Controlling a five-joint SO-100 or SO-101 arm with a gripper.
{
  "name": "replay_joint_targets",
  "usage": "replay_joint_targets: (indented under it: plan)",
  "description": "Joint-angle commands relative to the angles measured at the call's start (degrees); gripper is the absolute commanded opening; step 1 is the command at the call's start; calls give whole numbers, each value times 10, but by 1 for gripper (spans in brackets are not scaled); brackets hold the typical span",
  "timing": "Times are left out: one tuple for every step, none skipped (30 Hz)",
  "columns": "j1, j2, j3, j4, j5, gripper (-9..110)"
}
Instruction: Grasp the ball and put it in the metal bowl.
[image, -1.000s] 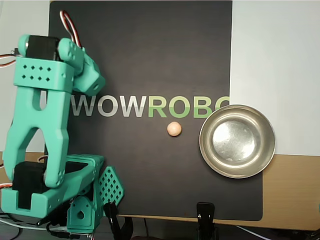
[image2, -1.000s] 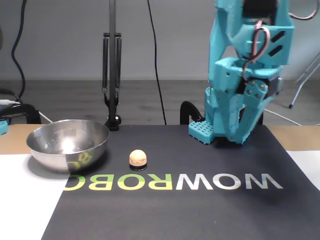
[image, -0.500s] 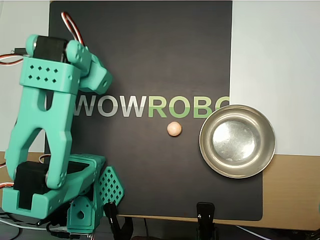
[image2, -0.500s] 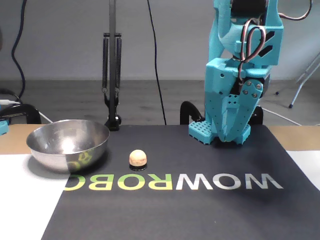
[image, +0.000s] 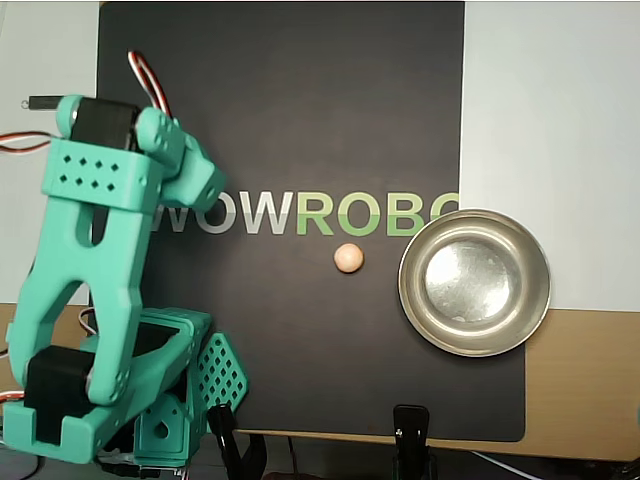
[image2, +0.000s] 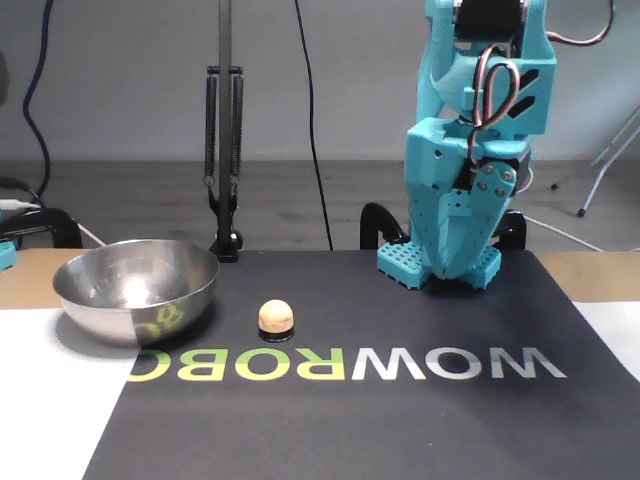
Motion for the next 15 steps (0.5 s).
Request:
replay_joint_targets:
  plan:
    - [0,46,21,-4,-27,1]
    - [1,54,31,-4,-41,1]
    - [6,62,40,-4,-52,1]
    - [12,69,49,-4,-61,1]
    - [18,76,56,-4,-69,1]
    - [22,83,63,-4,-77,1]
    - [27,89,69,-4,-85,1]
    - [35,94,75,-4,-93,1]
    - [42,98,79,-4,-103,1]
    - [48,101,83,-4,-112,1]
    - [54,105,83,-4,-121,1]
    - [63,107,86,-4,-130,1]
    - [71,110,86,-4,-138,1]
    - [78,112,86,-4,-146,1]
    - [86,113,86,-4,-155,1]
